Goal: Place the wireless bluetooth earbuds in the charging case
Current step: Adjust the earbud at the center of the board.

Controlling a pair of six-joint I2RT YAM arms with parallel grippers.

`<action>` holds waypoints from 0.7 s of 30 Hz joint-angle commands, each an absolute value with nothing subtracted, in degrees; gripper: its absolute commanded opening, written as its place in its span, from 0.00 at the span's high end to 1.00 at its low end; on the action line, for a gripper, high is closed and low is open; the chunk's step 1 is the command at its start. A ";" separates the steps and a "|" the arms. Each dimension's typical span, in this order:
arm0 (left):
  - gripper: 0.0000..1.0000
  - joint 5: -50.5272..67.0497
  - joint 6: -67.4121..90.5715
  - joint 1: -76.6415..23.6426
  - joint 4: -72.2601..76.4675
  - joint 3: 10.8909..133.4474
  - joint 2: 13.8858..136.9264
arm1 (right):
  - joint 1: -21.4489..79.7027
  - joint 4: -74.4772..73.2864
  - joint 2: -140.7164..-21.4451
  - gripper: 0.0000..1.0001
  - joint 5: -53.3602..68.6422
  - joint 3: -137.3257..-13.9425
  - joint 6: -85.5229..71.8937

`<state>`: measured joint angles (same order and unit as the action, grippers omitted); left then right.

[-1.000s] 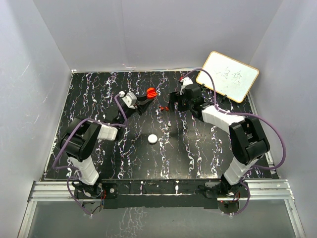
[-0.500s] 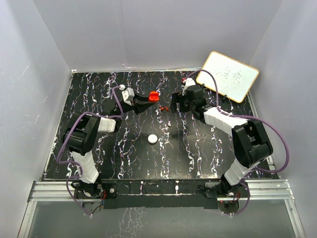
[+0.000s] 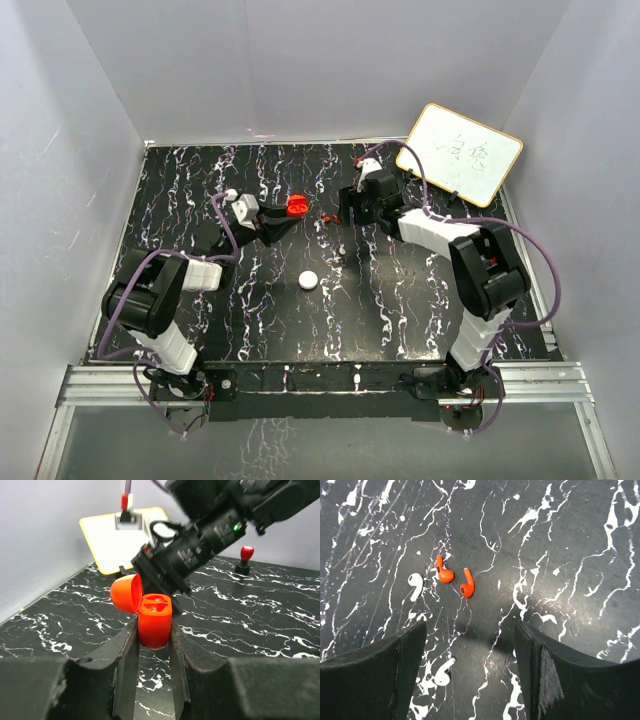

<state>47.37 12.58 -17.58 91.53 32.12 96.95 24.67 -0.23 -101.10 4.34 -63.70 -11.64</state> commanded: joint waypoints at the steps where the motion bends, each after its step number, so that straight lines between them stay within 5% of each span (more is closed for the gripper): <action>1: 1.00 43.30 10.55 -17.36 102.49 29.87 91.74 | 25.33 1.92 -105.94 0.33 3.19 -67.89 -11.33; 21: 1.00 43.11 11.16 -17.34 102.50 27.98 91.79 | 25.31 5.78 -115.28 0.44 4.26 -72.16 -10.41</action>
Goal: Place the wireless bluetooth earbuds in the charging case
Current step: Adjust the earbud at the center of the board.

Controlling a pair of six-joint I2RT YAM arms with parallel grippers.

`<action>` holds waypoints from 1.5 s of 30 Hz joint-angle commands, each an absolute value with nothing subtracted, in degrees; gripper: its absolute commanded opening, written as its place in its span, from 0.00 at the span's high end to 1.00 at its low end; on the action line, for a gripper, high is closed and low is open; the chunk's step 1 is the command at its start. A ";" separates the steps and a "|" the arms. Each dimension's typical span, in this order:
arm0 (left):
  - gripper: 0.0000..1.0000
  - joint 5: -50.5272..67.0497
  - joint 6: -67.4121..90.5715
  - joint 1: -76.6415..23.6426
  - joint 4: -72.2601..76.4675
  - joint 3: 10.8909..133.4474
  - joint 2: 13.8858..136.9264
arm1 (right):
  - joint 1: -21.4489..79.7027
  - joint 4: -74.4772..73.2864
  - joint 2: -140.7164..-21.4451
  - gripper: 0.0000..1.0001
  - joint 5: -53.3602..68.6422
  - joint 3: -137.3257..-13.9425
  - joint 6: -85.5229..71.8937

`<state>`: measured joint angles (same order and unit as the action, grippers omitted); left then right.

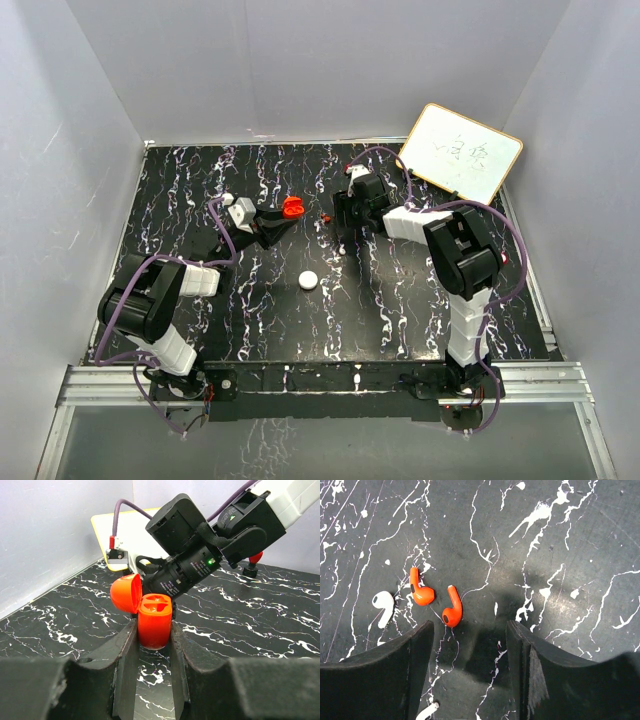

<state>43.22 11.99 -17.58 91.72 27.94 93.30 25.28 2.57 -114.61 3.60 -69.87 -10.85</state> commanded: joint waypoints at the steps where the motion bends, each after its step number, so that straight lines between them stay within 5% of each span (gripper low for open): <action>1: 1.00 43.09 11.12 -17.32 102.48 27.92 91.77 | 25.30 5.80 -115.31 0.44 4.35 -72.15 -10.45; 45: 1.00 42.19 10.64 -17.31 102.48 27.75 92.29 | 25.93 8.70 -116.27 0.62 6.50 -72.33 -12.04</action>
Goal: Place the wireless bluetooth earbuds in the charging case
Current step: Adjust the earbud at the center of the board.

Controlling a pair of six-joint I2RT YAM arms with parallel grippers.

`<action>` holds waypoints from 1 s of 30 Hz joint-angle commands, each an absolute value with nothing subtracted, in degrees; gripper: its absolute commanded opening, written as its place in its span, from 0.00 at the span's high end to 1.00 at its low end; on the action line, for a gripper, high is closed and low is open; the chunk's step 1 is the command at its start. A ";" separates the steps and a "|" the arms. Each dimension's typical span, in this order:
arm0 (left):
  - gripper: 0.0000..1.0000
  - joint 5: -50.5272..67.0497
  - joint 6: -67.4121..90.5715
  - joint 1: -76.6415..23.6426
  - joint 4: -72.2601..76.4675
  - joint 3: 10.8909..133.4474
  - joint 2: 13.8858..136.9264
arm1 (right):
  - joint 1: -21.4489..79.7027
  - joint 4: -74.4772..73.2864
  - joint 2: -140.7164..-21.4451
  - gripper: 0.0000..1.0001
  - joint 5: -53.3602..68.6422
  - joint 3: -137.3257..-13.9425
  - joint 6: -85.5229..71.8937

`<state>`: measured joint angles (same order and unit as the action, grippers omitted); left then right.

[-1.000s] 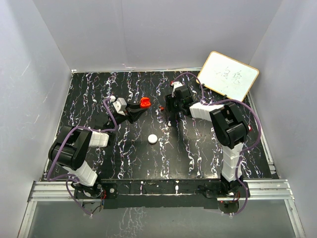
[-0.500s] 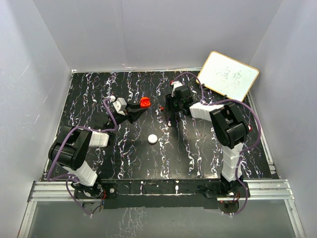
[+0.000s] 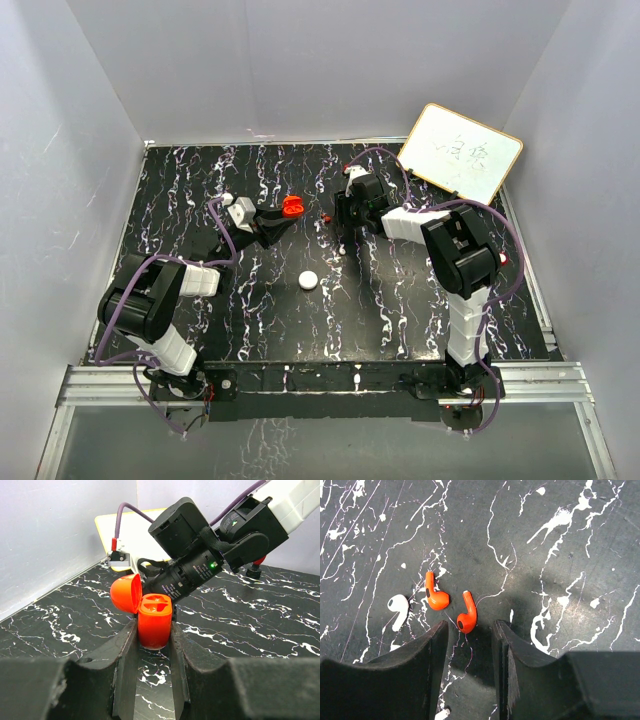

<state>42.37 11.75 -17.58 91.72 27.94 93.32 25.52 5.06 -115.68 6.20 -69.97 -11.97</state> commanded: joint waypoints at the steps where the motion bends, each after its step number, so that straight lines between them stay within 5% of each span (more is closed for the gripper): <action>1: 1.00 42.19 10.64 -17.31 102.49 27.77 92.31 | 25.92 8.77 -116.28 0.63 6.50 -72.38 -12.03; 25: 1.00 41.93 10.55 -17.31 102.49 27.51 92.23 | 25.93 9.09 -116.74 0.79 7.04 -72.59 -14.06; 30: 1.00 41.86 10.37 -17.32 102.48 27.25 92.09 | 25.90 9.56 -115.67 0.68 6.81 -71.41 -13.87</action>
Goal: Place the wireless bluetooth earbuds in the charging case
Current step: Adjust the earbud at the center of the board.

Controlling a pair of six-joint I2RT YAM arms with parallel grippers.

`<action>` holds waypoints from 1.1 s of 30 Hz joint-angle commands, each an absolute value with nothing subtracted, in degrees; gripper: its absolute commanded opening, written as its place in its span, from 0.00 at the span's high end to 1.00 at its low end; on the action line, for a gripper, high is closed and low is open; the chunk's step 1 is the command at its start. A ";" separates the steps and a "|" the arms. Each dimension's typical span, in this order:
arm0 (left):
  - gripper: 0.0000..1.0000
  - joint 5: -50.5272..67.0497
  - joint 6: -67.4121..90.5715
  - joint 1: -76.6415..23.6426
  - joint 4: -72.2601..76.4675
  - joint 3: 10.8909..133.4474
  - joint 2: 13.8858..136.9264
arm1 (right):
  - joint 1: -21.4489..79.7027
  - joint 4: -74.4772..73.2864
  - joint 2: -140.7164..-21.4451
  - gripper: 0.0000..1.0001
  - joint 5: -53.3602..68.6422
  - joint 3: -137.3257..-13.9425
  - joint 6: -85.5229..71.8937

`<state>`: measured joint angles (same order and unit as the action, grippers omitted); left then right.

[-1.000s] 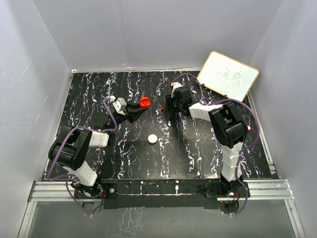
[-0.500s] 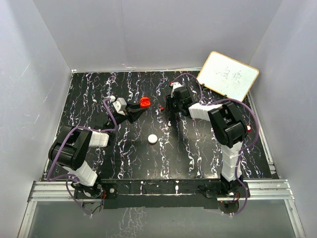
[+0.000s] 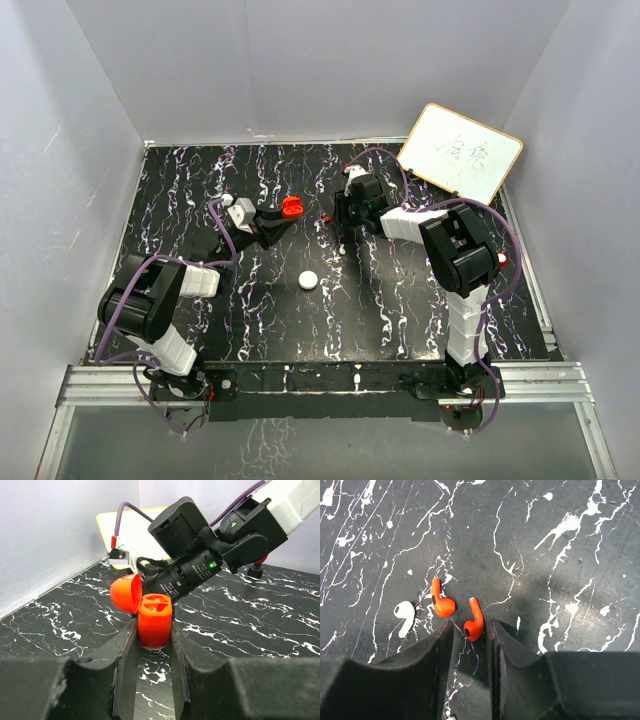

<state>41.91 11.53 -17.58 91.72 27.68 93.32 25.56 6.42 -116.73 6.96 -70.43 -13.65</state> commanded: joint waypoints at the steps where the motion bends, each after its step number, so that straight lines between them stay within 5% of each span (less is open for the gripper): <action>1: 1.00 41.84 10.37 -17.32 102.48 27.20 92.07 | 25.91 10.49 -115.07 0.66 6.66 -70.88 -13.82; 5: 1.00 41.84 10.28 -17.32 102.48 27.22 92.05 | 25.99 12.33 -112.78 0.57 5.99 -69.44 -12.79; 33: 1.00 41.09 9.67 -17.32 102.48 26.63 90.90 | 28.38 13.35 -116.18 0.57 10.11 -75.04 2.29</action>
